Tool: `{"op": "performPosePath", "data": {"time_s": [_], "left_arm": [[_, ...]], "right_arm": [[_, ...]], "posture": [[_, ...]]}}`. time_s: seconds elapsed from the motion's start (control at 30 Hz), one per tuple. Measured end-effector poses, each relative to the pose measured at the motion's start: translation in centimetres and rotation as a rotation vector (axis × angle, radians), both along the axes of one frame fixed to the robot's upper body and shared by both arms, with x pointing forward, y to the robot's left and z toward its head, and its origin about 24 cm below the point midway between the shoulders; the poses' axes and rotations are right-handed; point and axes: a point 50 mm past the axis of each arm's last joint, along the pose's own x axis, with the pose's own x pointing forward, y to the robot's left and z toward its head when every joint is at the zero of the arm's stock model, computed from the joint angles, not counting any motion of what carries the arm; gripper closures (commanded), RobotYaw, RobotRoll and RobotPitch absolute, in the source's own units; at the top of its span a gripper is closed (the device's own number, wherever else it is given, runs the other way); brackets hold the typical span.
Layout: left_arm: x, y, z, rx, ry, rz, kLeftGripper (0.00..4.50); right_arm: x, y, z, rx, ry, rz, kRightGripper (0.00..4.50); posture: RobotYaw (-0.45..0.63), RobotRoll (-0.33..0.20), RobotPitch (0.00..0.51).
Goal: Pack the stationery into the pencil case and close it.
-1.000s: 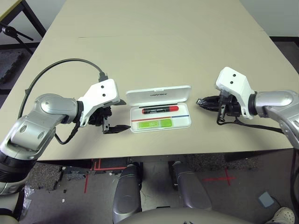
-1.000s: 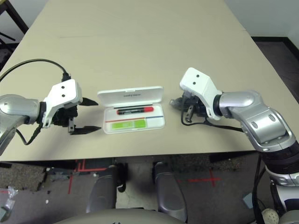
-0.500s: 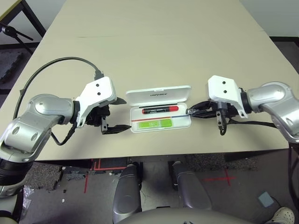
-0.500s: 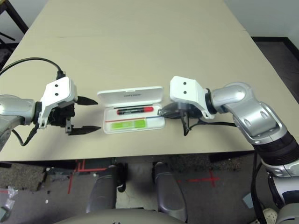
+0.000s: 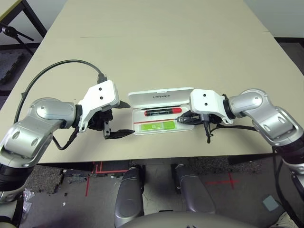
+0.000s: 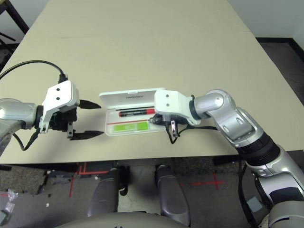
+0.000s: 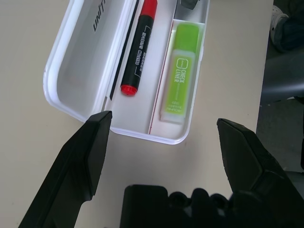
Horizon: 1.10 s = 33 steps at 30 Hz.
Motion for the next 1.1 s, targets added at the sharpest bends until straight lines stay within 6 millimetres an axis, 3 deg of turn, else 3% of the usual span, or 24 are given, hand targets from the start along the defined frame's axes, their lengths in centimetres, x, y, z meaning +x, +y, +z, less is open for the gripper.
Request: {"op": "performPosePath", "data": {"time_s": [0.23, 0.6, 0.8, 0.93, 1.1], "left_arm": [[0.0, 0.0, -0.1, 0.001, 0.003, 0.004, 0.0], [0.0, 0.1, -0.1, 0.001, -0.001, 0.01, 0.0], [0.1, 0.5, -0.1, 0.011, 0.002, 0.031, 0.0], [0.5, 2.1, 0.2, 0.019, 0.0, 0.103, 0.0], [0.9, 3.8, 0.8, 0.031, -0.023, 0.168, 0.0]], "right_arm": [[0.1, -0.1, 0.0, -0.019, -0.014, 0.0, 4.19], [0.0, -0.5, 0.4, -0.04, 0.029, 0.017, 0.14], [-0.4, -3.4, 2.5, -0.023, 0.132, -0.03, 0.02], [-0.8, -7.1, 4.5, -0.016, 0.179, -0.116, 0.02], [-1.4, -11.2, 5.6, 0.015, 0.233, -0.238, 0.02]], "posture": [[-0.05, 0.0, 0.215], [-0.05, 0.0, 0.21], [-0.05, 0.0, 0.211], [-0.05, 0.0, 0.211], [-0.07, 0.0, 0.21]]}}
